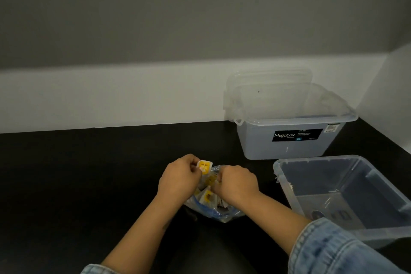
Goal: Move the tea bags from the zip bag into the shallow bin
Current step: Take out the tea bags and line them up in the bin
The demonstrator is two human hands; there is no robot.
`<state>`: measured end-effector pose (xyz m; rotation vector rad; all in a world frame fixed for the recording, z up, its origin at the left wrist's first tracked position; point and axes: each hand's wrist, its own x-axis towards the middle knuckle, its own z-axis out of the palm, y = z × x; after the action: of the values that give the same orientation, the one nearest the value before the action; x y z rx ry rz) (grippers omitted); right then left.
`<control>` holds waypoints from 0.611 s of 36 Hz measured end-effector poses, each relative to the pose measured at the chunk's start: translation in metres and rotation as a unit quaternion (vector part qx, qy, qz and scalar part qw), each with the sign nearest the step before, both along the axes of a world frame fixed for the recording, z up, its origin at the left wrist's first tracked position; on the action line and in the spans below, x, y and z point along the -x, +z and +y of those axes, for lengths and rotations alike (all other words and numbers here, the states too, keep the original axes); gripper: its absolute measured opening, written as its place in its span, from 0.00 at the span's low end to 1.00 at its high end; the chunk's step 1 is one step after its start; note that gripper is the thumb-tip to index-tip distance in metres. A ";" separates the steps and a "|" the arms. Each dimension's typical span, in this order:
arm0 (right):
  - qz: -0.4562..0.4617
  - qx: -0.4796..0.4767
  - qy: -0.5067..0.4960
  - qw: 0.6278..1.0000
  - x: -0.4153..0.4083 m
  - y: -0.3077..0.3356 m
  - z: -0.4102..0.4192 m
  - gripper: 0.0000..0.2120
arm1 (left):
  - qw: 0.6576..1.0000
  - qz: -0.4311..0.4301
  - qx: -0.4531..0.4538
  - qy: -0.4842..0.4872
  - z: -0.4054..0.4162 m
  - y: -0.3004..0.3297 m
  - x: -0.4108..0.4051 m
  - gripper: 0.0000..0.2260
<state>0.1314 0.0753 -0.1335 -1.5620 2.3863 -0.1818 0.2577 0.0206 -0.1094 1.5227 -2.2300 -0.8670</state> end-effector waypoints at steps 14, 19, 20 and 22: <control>-0.103 -0.015 -0.065 0.992 0.013 -0.002 -0.012 0.10 | 0.999 0.036 -0.018 0.017 -0.004 0.000 -0.003 0.06; -0.183 0.032 -0.059 0.981 0.022 0.000 -0.009 0.05 | 0.999 0.036 -0.021 0.031 -0.006 0.000 0.000 0.06; -0.194 0.042 -0.059 0.978 0.023 0.001 -0.008 0.06 | 0.999 0.034 -0.021 0.033 -0.007 0.000 0.001 0.07; -0.207 0.055 -0.057 0.975 0.025 0.003 -0.007 0.08 | 0.999 0.031 -0.017 0.035 -0.008 0.001 0.002 0.07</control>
<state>0.1064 0.0682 -0.1306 -1.2772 2.1605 -0.6111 0.2554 0.0126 -0.1085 1.5577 -2.1154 -0.9212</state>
